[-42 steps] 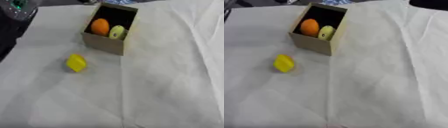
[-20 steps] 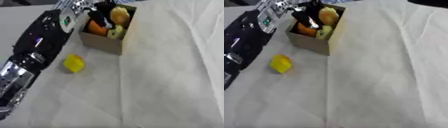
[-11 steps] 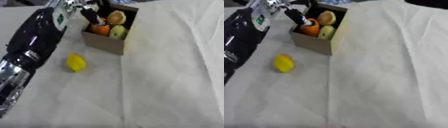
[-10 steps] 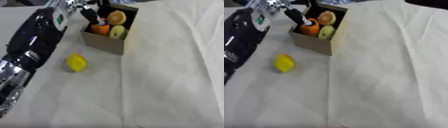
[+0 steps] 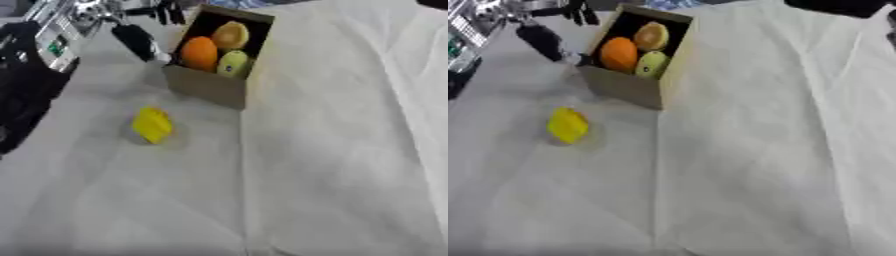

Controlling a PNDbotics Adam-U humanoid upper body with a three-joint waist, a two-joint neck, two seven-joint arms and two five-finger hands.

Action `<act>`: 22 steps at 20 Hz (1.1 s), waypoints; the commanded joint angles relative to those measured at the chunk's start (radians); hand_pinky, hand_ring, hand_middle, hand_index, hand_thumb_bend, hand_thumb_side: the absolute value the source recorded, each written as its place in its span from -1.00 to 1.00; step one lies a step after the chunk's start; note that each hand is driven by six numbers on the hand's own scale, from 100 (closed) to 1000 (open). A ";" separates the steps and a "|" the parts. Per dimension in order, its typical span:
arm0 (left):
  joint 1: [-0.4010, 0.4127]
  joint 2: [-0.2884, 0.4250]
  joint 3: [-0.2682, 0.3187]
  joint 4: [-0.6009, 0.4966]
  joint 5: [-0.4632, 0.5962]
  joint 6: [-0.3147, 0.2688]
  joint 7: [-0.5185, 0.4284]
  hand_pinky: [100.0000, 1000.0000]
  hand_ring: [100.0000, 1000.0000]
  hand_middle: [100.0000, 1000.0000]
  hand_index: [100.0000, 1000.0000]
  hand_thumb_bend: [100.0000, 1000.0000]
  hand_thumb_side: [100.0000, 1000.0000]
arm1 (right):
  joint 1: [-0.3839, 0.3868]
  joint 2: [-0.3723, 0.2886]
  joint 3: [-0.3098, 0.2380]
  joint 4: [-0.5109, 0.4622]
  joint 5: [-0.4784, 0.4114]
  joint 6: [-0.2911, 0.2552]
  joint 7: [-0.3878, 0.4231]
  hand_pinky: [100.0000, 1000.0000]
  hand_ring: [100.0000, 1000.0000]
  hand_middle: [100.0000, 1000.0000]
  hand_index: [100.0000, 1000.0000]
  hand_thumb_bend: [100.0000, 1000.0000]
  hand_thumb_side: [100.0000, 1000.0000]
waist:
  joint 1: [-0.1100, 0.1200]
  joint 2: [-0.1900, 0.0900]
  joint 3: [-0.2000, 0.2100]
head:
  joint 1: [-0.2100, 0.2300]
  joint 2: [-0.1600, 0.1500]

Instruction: Pick up objects on the table and place them in the box.

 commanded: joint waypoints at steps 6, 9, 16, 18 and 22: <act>0.101 0.216 -0.118 -0.202 0.119 0.028 -0.080 0.59 0.51 0.50 0.66 0.03 -0.52 | -0.020 -0.019 -0.014 -0.015 0.003 -0.004 -0.007 0.75 0.37 0.26 0.52 -1.00 -0.09 | -0.012 -0.014 -0.008 | 0.010 -0.013; 0.149 0.286 -0.128 -0.272 0.162 0.071 -0.110 0.61 0.53 0.52 0.68 0.08 -0.54 | -0.029 -0.013 -0.012 -0.015 0.001 -0.006 -0.004 0.75 0.37 0.26 0.52 -1.00 -0.09 | -0.013 -0.009 -0.018 | 0.019 -0.016; 0.187 0.361 -0.119 -0.417 0.227 0.178 -0.123 0.64 0.57 0.58 0.72 0.15 -0.66 | -0.034 -0.005 -0.013 -0.015 -0.002 -0.006 -0.006 0.75 0.36 0.26 0.52 -1.00 -0.09 | -0.017 -0.003 -0.031 | 0.032 -0.024; 0.184 0.365 -0.109 -0.452 0.208 0.202 -0.100 0.64 0.58 0.60 0.74 0.13 -0.68 | -0.032 -0.006 -0.014 -0.015 -0.001 -0.005 -0.006 0.75 0.36 0.26 0.52 -1.00 -0.09 | -0.019 -0.002 -0.031 | 0.033 -0.027; 0.179 0.374 -0.062 -0.521 0.153 0.218 -0.044 0.64 0.58 0.59 0.74 0.12 -0.76 | -0.027 -0.006 -0.014 -0.015 0.000 -0.003 -0.006 0.75 0.36 0.26 0.51 -1.00 -0.09 | -0.021 -0.007 -0.030 | 0.034 -0.043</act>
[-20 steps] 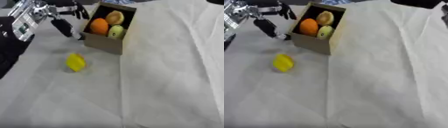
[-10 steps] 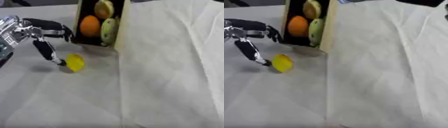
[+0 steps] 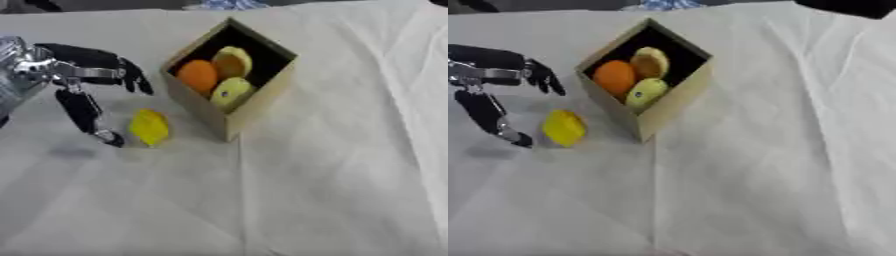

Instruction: Pick up objects on the table and place them in the box.

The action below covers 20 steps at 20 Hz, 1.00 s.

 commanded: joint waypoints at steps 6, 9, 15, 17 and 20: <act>0.008 0.088 0.083 -0.135 -0.055 -0.009 0.055 0.63 0.56 0.56 0.73 0.14 -0.73 | -0.006 -0.016 -0.018 -0.015 0.001 -0.005 -0.009 0.75 0.37 0.26 0.52 -1.00 -0.09 | 0.000 -0.033 0.001 | -0.003 -0.005; 0.015 0.104 0.081 -0.166 -0.025 -0.007 0.026 0.61 0.53 0.50 0.71 0.12 -0.71 | -0.004 -0.015 -0.019 -0.015 0.001 -0.006 -0.010 0.75 0.36 0.26 0.52 -1.00 -0.08 | 0.002 -0.036 0.004 | 0.000 -0.005; 0.011 0.099 0.066 -0.171 0.025 0.019 -0.014 0.56 0.46 0.40 0.63 0.07 -0.76 | -0.006 -0.011 -0.018 -0.015 0.000 -0.006 -0.010 0.75 0.36 0.26 0.52 -1.00 -0.08 | 0.001 -0.034 0.002 | 0.003 -0.002; 0.006 0.089 0.057 -0.154 0.039 0.026 -0.016 0.55 0.45 0.39 0.60 0.05 -0.78 | -0.006 -0.010 -0.018 -0.015 -0.001 -0.005 -0.010 0.75 0.36 0.26 0.51 -1.00 -0.08 | 0.000 -0.031 0.000 | 0.005 -0.001; -0.008 0.060 0.032 -0.112 0.050 0.031 -0.019 0.55 0.45 0.41 0.58 0.02 -0.80 | -0.008 -0.007 -0.018 -0.015 -0.002 -0.004 -0.010 0.75 0.36 0.26 0.51 -1.00 -0.08 | -0.002 -0.026 -0.002 | 0.010 -0.002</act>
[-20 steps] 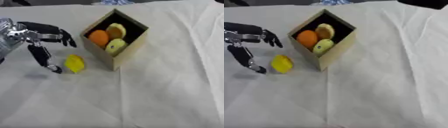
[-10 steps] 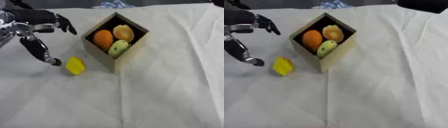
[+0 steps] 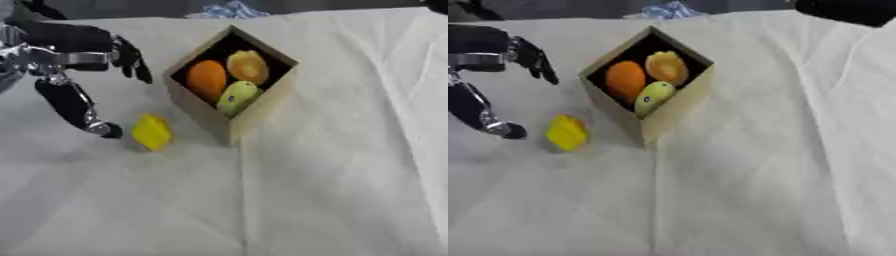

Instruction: Pick up objects on the table and place them in the box.

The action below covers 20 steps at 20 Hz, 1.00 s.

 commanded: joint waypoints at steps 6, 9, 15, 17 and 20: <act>-0.049 -0.067 -0.040 0.131 -0.017 -0.009 -0.005 0.54 0.46 0.46 0.60 0.03 -0.84 | -0.020 -0.007 -0.015 -0.015 -0.005 0.001 -0.002 0.75 0.36 0.26 0.51 -1.00 -0.08 | -0.004 -0.006 -0.005 | 0.009 0.000; -0.053 -0.101 -0.048 0.199 -0.042 -0.030 0.000 0.55 0.47 0.47 0.61 0.06 -0.86 | -0.020 -0.005 -0.017 -0.015 -0.006 0.001 -0.003 0.75 0.36 0.26 0.51 -1.00 -0.08 | -0.006 -0.002 -0.008 | 0.011 -0.002; -0.059 -0.144 -0.058 0.291 -0.068 -0.082 0.001 0.53 0.45 0.44 0.60 0.07 -0.92 | -0.021 -0.001 -0.019 -0.015 -0.008 0.002 -0.006 0.75 0.36 0.26 0.51 -1.00 -0.08 | -0.007 0.004 -0.010 | 0.011 -0.004; -0.059 -0.151 -0.060 0.310 -0.079 -0.094 -0.005 0.51 0.44 0.42 0.58 0.04 -0.92 | -0.021 0.000 -0.020 -0.015 -0.009 0.003 -0.008 0.75 0.36 0.26 0.51 -1.00 -0.08 | -0.008 0.005 -0.011 | 0.011 -0.005; -0.058 -0.160 -0.062 0.332 -0.093 -0.107 -0.014 0.49 0.42 0.38 0.54 -0.05 -0.91 | -0.021 0.001 -0.021 -0.015 -0.011 0.003 -0.009 0.75 0.36 0.26 0.51 -1.00 -0.08 | -0.009 0.006 -0.012 | 0.011 -0.006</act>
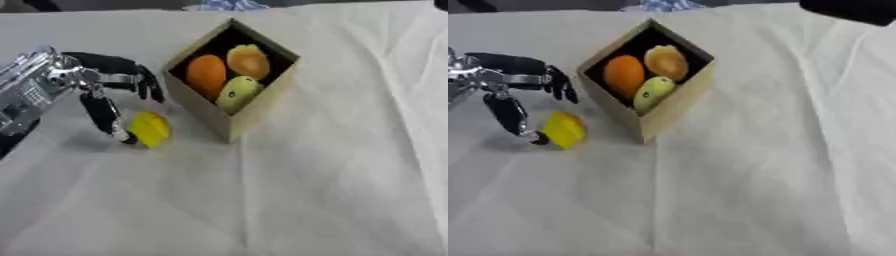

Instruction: Pick up objects on the table and place them in the box.

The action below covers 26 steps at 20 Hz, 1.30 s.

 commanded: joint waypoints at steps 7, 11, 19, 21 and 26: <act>-0.017 -0.013 0.005 0.055 -0.020 -0.025 0.036 0.44 0.35 0.28 0.44 -0.48 -0.81 | -0.015 -0.008 -0.019 -0.015 -0.012 -0.002 -0.009 0.75 0.36 0.25 0.51 -1.00 -0.08 | -0.007 -0.015 -0.002 | 0.004 -0.009; -0.012 -0.024 0.001 0.073 -0.025 -0.032 0.059 0.41 0.29 0.21 0.34 -0.71 -0.80 | -0.014 -0.006 -0.022 -0.015 -0.014 -0.002 -0.011 0.75 0.36 0.25 0.51 -1.00 -0.08 | -0.009 -0.015 -0.003 | 0.004 -0.008; -0.005 0.039 0.071 -0.039 -0.013 -0.058 0.121 0.40 0.24 0.11 0.21 -0.85 -0.92 | -0.003 -0.012 -0.030 -0.015 -0.011 -0.002 -0.019 0.75 0.36 0.25 0.51 -1.00 -0.08 | -0.009 -0.022 0.003 | -0.009 -0.004; -0.027 0.060 0.115 -0.088 -0.022 -0.058 0.144 0.42 0.25 0.12 0.22 -0.81 -0.98 | 0.002 -0.016 -0.031 -0.015 -0.010 -0.002 -0.021 0.75 0.36 0.25 0.51 -1.00 -0.08 | -0.005 -0.028 0.008 | -0.017 0.000; -0.123 0.043 0.190 -0.171 -0.048 -0.015 0.123 0.44 0.26 0.14 0.24 -0.78 -1.00 | 0.007 -0.017 -0.028 -0.015 -0.009 -0.003 -0.018 0.75 0.36 0.25 0.51 -1.00 -0.07 | 0.008 -0.043 0.010 | -0.026 0.010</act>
